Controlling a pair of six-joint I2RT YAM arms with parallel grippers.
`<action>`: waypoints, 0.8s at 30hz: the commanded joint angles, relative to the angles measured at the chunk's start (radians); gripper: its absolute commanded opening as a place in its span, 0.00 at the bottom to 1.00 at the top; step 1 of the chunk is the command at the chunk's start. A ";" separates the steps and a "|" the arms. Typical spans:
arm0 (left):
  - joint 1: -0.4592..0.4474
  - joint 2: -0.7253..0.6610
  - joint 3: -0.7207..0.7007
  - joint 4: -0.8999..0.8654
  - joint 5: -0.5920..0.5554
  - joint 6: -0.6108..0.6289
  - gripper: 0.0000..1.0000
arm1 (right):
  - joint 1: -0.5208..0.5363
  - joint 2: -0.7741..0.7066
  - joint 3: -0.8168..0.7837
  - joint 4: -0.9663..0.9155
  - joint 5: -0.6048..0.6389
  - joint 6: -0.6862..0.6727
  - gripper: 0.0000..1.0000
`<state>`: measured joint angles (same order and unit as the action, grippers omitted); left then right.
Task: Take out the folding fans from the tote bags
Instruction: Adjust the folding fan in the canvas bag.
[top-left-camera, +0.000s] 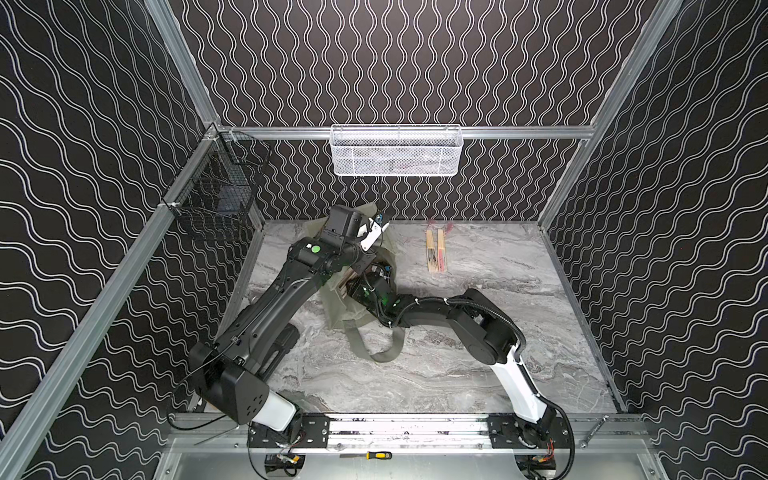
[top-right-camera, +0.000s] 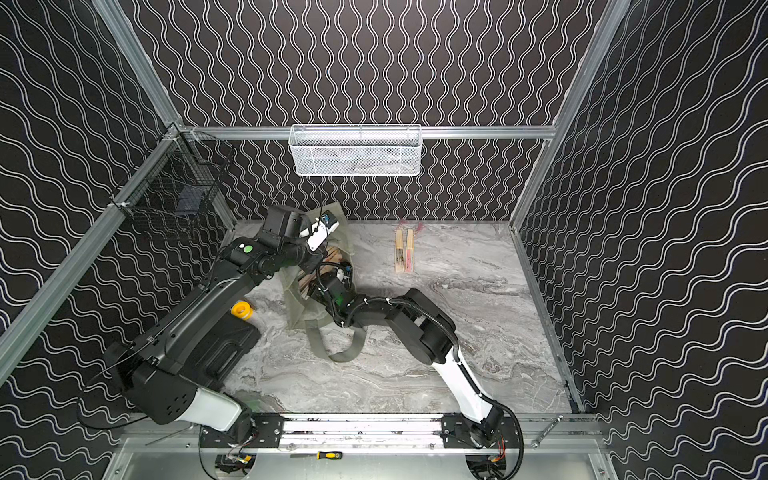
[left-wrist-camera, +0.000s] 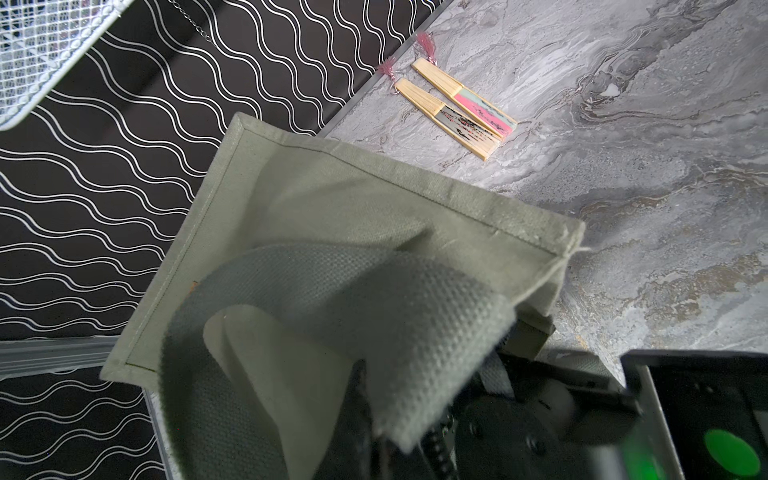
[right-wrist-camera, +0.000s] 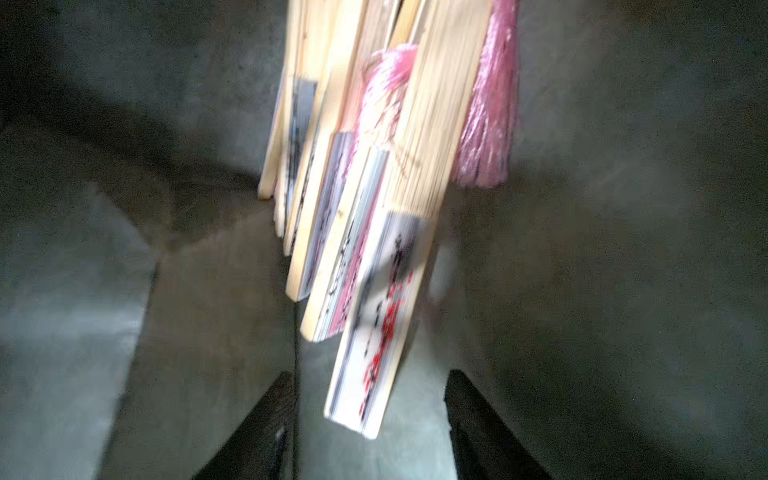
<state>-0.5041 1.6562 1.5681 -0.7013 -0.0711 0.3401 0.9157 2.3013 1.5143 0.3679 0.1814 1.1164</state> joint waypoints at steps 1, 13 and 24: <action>-0.001 -0.010 -0.002 0.041 0.008 -0.012 0.00 | -0.009 0.021 0.032 -0.014 -0.037 0.034 0.59; -0.005 -0.013 -0.007 0.043 0.010 -0.007 0.00 | -0.027 0.106 0.149 -0.086 -0.083 0.077 0.58; -0.007 -0.010 -0.007 0.042 0.005 -0.006 0.00 | -0.039 0.164 0.215 -0.139 -0.082 0.070 0.51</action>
<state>-0.5110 1.6485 1.5627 -0.7044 -0.0753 0.3405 0.8810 2.4500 1.7218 0.2867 0.0933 1.1843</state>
